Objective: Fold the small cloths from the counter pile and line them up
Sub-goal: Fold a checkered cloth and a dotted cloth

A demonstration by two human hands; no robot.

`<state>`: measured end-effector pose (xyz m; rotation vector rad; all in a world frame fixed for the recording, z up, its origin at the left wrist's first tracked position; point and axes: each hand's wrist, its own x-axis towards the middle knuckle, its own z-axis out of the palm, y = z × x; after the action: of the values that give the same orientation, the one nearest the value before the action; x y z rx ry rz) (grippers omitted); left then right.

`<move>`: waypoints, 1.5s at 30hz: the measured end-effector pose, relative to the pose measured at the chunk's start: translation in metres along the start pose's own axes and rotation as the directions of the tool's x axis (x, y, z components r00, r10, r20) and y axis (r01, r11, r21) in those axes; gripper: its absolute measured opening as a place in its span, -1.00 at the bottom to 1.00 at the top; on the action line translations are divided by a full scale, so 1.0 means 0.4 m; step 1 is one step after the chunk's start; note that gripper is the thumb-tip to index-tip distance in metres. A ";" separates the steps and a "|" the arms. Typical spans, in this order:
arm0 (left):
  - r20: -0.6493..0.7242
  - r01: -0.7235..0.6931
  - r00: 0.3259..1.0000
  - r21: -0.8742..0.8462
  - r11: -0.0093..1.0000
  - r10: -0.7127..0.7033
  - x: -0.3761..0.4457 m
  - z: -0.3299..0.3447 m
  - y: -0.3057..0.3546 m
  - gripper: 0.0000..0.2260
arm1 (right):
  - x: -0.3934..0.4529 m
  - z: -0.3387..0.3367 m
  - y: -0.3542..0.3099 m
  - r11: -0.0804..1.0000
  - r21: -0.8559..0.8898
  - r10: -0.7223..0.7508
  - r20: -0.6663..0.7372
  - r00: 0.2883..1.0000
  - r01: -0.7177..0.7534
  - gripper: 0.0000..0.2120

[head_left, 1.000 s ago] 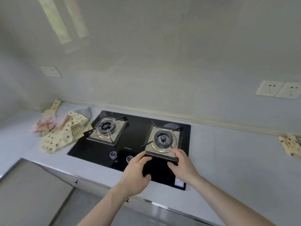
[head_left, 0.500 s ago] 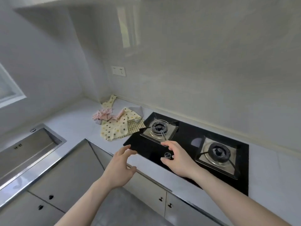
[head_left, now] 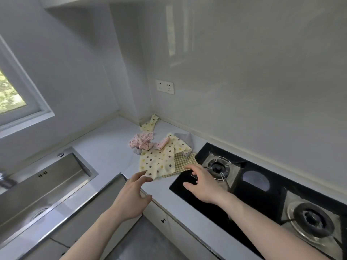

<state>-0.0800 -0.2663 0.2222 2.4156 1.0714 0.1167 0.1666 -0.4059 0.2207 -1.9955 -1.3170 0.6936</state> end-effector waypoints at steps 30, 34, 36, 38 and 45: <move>0.427 -0.322 0.854 -0.019 0.947 0.298 0.688 0.153 -0.654 -0.38 | 0.593 0.575 0.099 0.920 -0.113 0.343 -0.226 0.912 -0.375 -0.48; 0.254 -0.420 0.873 -0.046 0.906 0.417 0.734 0.249 -0.693 -0.50 | 0.618 0.643 0.183 0.916 -0.189 0.293 -0.283 0.913 -0.353 -0.51; 0.071 -0.449 0.886 -0.111 0.887 0.458 0.738 0.295 -0.711 -0.66 | 0.618 0.679 0.212 0.926 -0.197 0.226 -0.397 0.889 -0.323 -0.56; -0.045 -0.479 0.878 -0.108 0.871 0.477 0.735 0.326 -0.719 -0.75 | 0.616 0.708 0.229 0.927 -0.215 0.171 -0.485 0.857 -0.306 -0.62; -0.166 -0.559 0.824 -0.085 0.825 0.541 0.732 0.352 -0.742 -0.88 | 0.612 0.760 0.261 0.938 -0.305 -0.051 -0.592 0.804 -0.165 -0.84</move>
<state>-0.0406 0.0562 -0.0745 2.5497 0.3596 0.5354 0.0967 -0.1412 -0.0766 -2.2715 -1.0297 -0.1773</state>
